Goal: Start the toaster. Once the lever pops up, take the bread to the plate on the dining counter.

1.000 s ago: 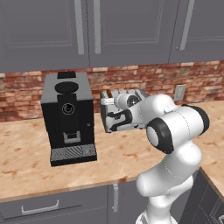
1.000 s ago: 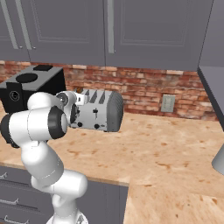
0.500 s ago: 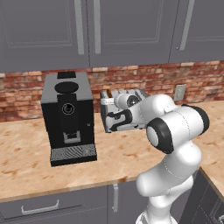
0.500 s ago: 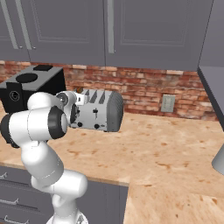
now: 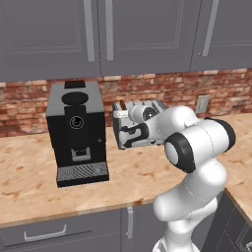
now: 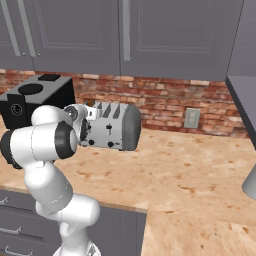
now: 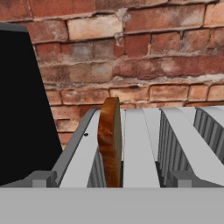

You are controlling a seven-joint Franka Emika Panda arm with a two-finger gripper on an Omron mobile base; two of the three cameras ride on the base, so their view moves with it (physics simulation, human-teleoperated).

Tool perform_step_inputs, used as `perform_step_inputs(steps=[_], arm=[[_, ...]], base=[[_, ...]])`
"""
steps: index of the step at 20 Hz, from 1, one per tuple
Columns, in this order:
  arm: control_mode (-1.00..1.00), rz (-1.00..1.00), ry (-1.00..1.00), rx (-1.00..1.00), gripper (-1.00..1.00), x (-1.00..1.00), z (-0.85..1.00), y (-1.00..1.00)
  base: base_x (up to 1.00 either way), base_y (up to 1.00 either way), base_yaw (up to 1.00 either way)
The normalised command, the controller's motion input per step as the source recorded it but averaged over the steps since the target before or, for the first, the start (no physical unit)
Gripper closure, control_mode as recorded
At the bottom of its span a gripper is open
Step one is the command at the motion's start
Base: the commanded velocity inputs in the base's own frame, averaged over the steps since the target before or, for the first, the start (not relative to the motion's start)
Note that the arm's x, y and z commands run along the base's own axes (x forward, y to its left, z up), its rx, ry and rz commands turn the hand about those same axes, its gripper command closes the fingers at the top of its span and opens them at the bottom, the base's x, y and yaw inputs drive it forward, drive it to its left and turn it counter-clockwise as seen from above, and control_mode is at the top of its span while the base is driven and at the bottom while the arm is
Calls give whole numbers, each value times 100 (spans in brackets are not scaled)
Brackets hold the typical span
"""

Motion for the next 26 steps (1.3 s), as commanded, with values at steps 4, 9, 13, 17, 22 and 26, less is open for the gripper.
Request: perform_step_inputs(steps=[4, 9, 13, 17, 22, 26], arm=[[-100, 0, 0, 0, -100, 0, 0, 0], [-100, 0, 0, 0, -100, 0, 0, 0], [-100, 0, 0, 0, -100, 0, 0, 0], [-100, 0, 0, 0, -100, 0, 0, 0], [-100, 0, 0, 0, -100, 0, 0, 0], [-100, 0, 0, 0, -100, 0, 0, 0]], base=[[0, 0, 0], [0, 0, 0], [0, 0, 0], [0, 0, 0], [0, 0, 0], [0, 0, 0]])
